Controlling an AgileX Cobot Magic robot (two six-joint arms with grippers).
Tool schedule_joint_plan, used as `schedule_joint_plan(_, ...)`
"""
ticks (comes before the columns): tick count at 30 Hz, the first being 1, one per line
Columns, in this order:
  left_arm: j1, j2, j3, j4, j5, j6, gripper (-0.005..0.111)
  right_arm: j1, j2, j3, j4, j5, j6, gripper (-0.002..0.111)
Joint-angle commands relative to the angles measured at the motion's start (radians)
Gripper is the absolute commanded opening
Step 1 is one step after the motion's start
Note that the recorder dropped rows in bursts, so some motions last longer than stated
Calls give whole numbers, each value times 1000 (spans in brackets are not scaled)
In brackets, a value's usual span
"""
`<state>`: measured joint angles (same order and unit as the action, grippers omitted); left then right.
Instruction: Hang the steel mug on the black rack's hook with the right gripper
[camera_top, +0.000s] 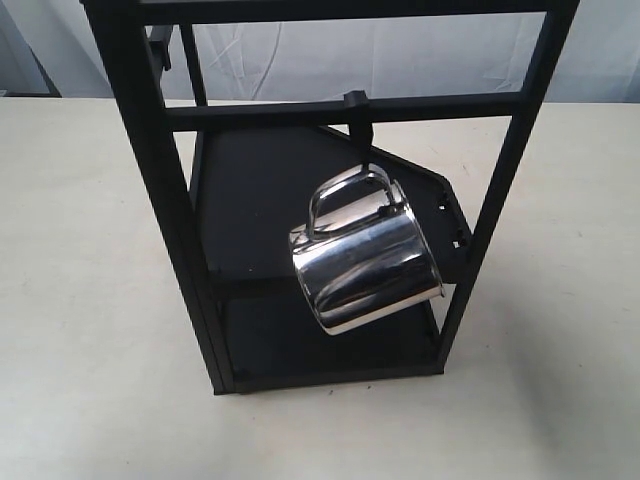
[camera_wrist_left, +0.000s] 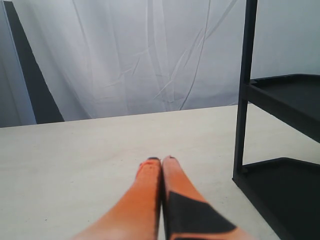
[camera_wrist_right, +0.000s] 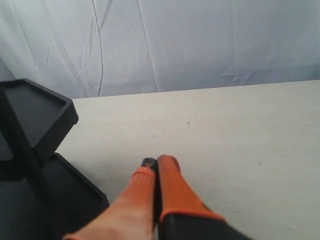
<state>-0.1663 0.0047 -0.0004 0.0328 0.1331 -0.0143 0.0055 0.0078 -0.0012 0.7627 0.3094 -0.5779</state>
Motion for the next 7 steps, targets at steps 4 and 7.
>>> schedule_joint_plan(4,-5,-5,0,-1,-5,-2,2,-6,-8,1,-205,29,4,-1)
schedule_joint_plan(7,-5,-5,0,-1,-5,-2,2,-6,-8,1,-394,88,32,-1)
